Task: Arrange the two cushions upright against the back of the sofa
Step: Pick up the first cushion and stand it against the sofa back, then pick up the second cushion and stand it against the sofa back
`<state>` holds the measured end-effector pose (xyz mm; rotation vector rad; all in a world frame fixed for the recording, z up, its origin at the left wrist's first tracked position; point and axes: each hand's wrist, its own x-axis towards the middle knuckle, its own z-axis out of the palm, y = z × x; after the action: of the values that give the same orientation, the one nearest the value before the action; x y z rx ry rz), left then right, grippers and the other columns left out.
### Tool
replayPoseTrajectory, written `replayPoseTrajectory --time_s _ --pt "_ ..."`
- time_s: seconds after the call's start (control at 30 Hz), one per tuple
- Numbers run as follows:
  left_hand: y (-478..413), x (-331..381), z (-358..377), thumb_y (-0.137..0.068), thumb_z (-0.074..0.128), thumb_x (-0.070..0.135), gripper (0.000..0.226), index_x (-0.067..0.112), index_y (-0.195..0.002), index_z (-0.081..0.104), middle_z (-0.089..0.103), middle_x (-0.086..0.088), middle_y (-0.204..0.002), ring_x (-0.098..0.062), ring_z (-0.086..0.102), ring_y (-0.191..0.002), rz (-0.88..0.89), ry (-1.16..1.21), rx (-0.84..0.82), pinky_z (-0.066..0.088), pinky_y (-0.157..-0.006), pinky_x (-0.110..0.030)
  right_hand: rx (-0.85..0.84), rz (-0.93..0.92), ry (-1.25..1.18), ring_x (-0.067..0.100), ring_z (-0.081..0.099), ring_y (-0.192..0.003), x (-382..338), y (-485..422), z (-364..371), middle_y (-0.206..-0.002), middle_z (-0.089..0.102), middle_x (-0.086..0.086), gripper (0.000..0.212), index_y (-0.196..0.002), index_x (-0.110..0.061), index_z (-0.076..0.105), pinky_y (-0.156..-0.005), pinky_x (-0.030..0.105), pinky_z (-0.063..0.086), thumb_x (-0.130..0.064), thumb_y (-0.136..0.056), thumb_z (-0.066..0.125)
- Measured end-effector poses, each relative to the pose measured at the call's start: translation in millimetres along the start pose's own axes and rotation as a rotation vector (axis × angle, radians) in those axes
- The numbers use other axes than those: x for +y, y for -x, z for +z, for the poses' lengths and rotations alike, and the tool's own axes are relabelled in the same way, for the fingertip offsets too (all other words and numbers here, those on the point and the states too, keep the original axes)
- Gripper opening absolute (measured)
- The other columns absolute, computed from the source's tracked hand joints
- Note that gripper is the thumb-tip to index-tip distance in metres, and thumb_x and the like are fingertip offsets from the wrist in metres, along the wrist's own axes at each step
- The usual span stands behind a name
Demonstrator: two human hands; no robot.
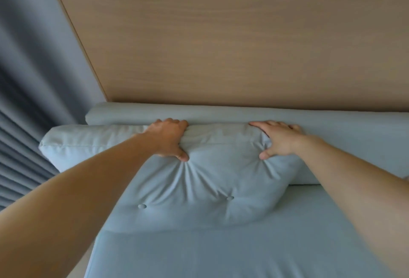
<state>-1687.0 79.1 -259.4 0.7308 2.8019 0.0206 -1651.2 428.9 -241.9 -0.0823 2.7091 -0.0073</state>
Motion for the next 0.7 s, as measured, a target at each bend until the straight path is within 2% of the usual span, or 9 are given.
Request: replayPoseTrajectory --time_s 0.07,0.17,0.3,0.4,0.43,0.5,0.7 --pt "0 1 5 -0.058 0.079 0.074 0.097 0.026 -0.135 0.045 0.061 0.002 -0.12 -0.025 0.056 -0.112 -0.001 -0.009 -0.018 0.041 -0.098 -0.045 0.008 0.009 0.007 0.024 0.028 -0.148 0 3 0 -0.163 0.029 -0.007 0.117 -0.156 -0.05 0.011 -0.112 0.052 0.025 -0.062 -0.066 0.085" --pt "3 8 13 -0.062 0.077 0.073 0.102 0.025 -0.143 0.04 0.057 0.0 -0.133 -0.026 0.05 -0.123 -0.024 -0.07 -0.038 0.037 -0.105 -0.046 0.095 0.063 0.038 0.026 0.016 -0.154 -13 16 7 -0.168 0.02 -0.004 0.122 -0.159 -0.045 0.007 -0.114 0.053 0.021 -0.059 -0.067 0.086" --pt "13 30 6 -0.063 0.077 0.071 0.109 0.024 -0.149 0.031 0.051 -0.004 -0.144 -0.028 0.046 -0.132 -0.106 -0.124 -0.039 0.033 -0.11 -0.049 0.301 0.094 -0.032 0.025 0.004 -0.157 -25 64 28 -0.171 0.005 -0.001 0.108 -0.16 -0.039 0.005 -0.118 0.053 0.014 -0.047 -0.082 0.079" --pt "31 66 -7 -0.067 0.079 0.069 0.133 0.016 -0.16 -0.001 0.018 -0.014 -0.166 -0.031 0.015 -0.153 -0.094 -0.132 -0.033 0.017 -0.12 -0.052 0.383 0.104 -0.115 0.022 0.002 -0.157 -17 126 50 -0.172 0.002 -0.002 0.103 -0.16 -0.039 0.002 -0.119 0.053 0.013 -0.049 -0.086 0.073" --pt "38 85 -11 -0.068 0.079 0.069 0.138 0.016 -0.16 -0.009 0.007 -0.014 -0.169 -0.03 0.005 -0.155 -0.062 -0.112 -0.02 0.012 -0.122 -0.052 0.376 0.122 -0.144 0.022 0.001 -0.157 -10 151 57 -0.172 0.002 -0.002 0.103 -0.16 -0.04 0.001 -0.119 0.052 0.013 -0.051 -0.086 0.072" --pt "55 134 -18 -0.069 0.077 0.071 0.139 0.018 -0.159 -0.014 -0.003 -0.011 -0.17 -0.026 -0.004 -0.155 0.036 -0.055 0.022 0.006 -0.124 -0.05 0.349 0.171 -0.187 0.02 0.002 -0.157 12 205 72 -0.171 0.004 -0.002 0.105 -0.16 -0.04 0.001 -0.119 0.051 0.014 -0.055 -0.084 0.072" --pt "121 345 -13 -0.074 0.069 0.074 0.13 0.018 -0.16 -0.011 -0.001 -0.007 -0.17 -0.022 -0.004 -0.155 0.367 0.066 0.024 0.004 -0.124 -0.047 0.269 0.375 -0.276 0.017 0.005 -0.156 106 398 128 -0.171 0.007 -0.004 0.108 -0.161 -0.039 0.004 -0.119 0.049 0.013 -0.061 -0.08 0.073"
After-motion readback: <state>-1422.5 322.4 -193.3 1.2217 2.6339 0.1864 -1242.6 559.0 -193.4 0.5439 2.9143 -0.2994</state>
